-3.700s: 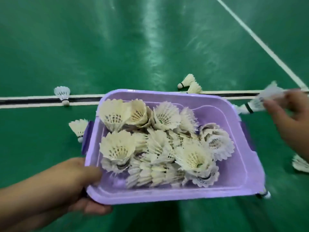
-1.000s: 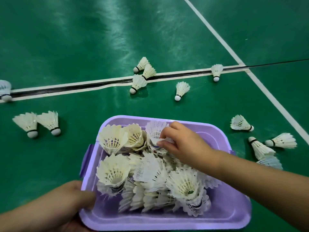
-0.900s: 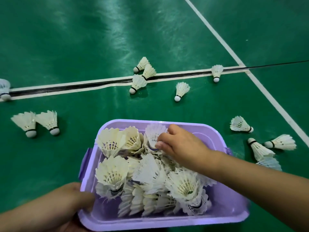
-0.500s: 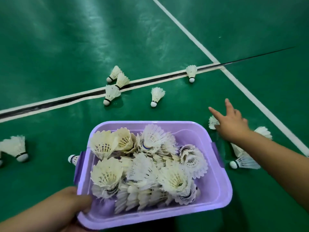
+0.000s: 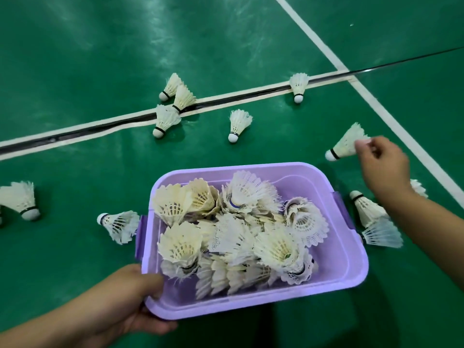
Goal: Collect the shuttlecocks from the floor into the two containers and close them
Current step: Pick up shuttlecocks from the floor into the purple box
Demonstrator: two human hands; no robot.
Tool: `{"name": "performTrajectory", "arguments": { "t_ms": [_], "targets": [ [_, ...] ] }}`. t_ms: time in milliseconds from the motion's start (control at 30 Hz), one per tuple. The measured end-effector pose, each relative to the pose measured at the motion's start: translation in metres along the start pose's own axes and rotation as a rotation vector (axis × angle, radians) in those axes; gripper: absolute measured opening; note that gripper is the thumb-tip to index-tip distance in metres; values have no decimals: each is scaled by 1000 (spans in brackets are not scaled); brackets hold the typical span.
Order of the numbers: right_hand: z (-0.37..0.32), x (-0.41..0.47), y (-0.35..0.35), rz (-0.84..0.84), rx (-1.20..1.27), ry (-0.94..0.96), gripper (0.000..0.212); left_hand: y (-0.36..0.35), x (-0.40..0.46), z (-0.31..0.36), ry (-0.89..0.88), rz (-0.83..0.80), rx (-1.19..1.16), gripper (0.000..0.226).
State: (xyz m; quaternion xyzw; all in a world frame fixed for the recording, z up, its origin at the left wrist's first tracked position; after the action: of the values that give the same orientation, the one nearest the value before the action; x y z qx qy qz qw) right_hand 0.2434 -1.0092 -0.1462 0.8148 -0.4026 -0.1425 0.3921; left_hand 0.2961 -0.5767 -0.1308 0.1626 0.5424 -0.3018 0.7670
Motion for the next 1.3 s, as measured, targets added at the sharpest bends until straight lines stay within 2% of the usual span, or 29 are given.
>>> {"name": "performTrajectory", "arguments": {
  "t_ms": [33,67,100,167,233,367,433,500,533,633,700,767,800,867,933,967,1033,1167,1233,1300],
  "targets": [
    [-18,-8,5,-22,169,24,32,1,2,-2,-1,2,-6,19],
    [-36,-20,8,-70,234,75,30,1,5,-3,-2,1,-8,21],
    [-54,-35,9,-115,193,165,30,0,7,-5,-6,-3,-8,22],
    [-79,-63,-1,-165,-54,384,32,0,12,-7,-19,-14,-7,25],
    [-90,-77,-13,-174,-294,507,36,-3,14,-6,-28,-39,-20,25],
    [-88,-74,-41,-301,-517,445,34,-6,11,-2,-45,-80,-45,23],
    [-82,-77,-54,-406,-495,406,31,-9,10,-2,-41,-93,-61,22],
    [-83,-88,-68,-591,-462,363,31,-9,8,-3,-40,-111,-64,24],
    [-87,-93,-73,-640,-491,394,32,-8,7,-3,-41,-114,-62,25],
    [-101,-90,-61,-554,-592,496,44,-5,6,-1,-69,-87,-58,26],
    [-95,-73,-24,-338,-477,416,47,-3,5,5,-94,-72,-42,26],
    [-57,-53,21,-115,-359,232,29,0,1,11,-103,-70,-37,26],
    [-27,-46,39,-86,-398,107,21,1,-1,14,-100,-60,-40,24],
    [34,-49,47,-265,-601,-124,44,4,-3,19,-90,-22,-49,16],
    [76,-65,29,-477,-639,-197,61,8,-2,22,-77,17,-44,13],
    [89,-75,22,-531,-614,-204,64,6,2,23,-75,29,-33,17],
    [95,-82,14,-495,-527,-198,63,3,4,24,-94,39,-34,18],
    [92,-77,25,-178,-302,-387,66,-13,4,26,-99,11,-28,11],
    [91,-76,26,-164,-288,-506,70,-16,3,24,-86,-1,-22,14],
    [85,-72,30,-201,-299,-531,72,-14,3,20,-75,-2,-31,16]
  ]
}}
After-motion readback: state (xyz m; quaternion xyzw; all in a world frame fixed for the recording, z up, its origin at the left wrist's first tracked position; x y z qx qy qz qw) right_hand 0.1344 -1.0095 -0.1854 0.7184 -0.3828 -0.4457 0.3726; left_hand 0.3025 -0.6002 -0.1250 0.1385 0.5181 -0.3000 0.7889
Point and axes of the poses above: each hand's wrist, its own x-axis towards the middle knuckle, its own y-axis out of the back of the hand, z = x × y, the point moved 4 cm from there along x, towards the middle knuckle, and after that the axes turned 3 degrees about -z, right-handed, at the moved point
